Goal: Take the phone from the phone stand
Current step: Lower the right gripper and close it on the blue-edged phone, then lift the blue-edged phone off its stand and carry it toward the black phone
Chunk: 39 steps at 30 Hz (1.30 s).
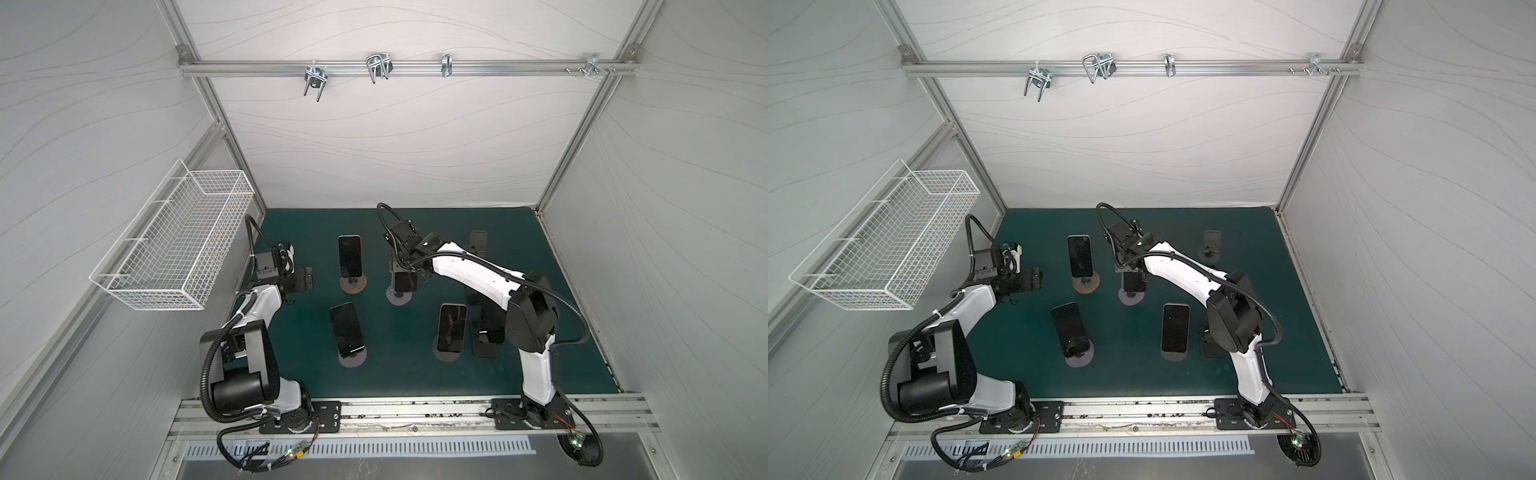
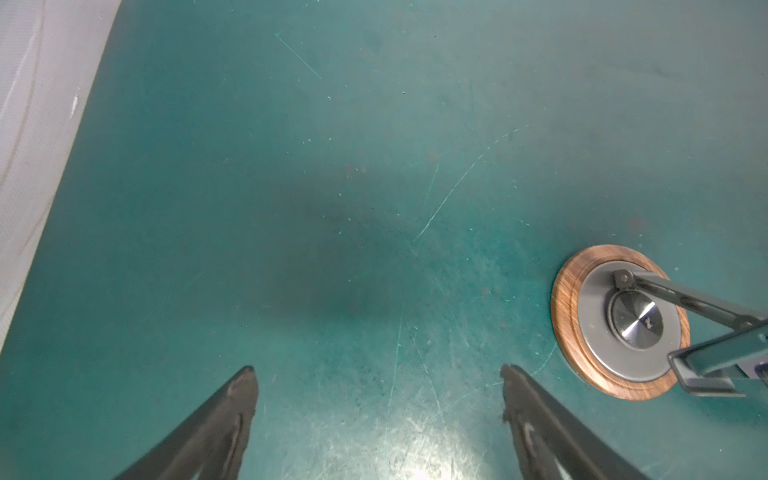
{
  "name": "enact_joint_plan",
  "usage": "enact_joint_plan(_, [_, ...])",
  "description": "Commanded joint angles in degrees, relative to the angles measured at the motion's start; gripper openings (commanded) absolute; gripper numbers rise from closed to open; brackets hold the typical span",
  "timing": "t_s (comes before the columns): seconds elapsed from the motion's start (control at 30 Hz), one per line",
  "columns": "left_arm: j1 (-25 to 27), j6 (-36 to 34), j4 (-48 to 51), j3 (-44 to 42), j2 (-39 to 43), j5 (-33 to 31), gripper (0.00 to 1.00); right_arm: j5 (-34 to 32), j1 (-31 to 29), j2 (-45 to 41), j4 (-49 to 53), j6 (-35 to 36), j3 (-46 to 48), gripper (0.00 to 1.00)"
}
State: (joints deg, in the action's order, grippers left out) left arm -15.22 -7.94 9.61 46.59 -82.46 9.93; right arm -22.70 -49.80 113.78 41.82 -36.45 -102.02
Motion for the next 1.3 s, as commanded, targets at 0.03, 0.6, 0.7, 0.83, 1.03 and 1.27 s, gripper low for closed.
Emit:
enact_joint_plan(0.03, [-0.12,-0.98,-0.34,0.86,0.28,0.84,0.93,2.44,0.6,-6.06,1.76,1.01,0.25,0.64])
enact_joint_plan(0.6, [-0.14,-0.93,-0.28,0.84,0.25,0.8,0.93,11.75,14.59,-12.88,5.37,10.26,11.33,0.63])
enact_joint_plan(0.7, [-0.18,-0.93,-0.38,0.83,0.21,0.92,0.93,14.38,15.97,-10.76,5.39,11.68,11.63,0.63])
enact_joint_plan(0.83, [-0.22,-0.85,-0.15,1.07,-0.01,0.7,0.93,14.99,16.64,-7.08,6.32,13.35,10.88,0.63])
enact_joint_plan(1.03, [-0.24,-0.87,-0.02,1.05,0.01,0.71,0.93,15.52,17.85,-2.5,7.62,15.89,10.47,0.63])
enact_joint_plan(1.27, [-0.22,-0.89,0.06,1.22,-0.21,0.79,0.92,17.35,21.21,0.59,10.29,17.91,10.26,0.63])
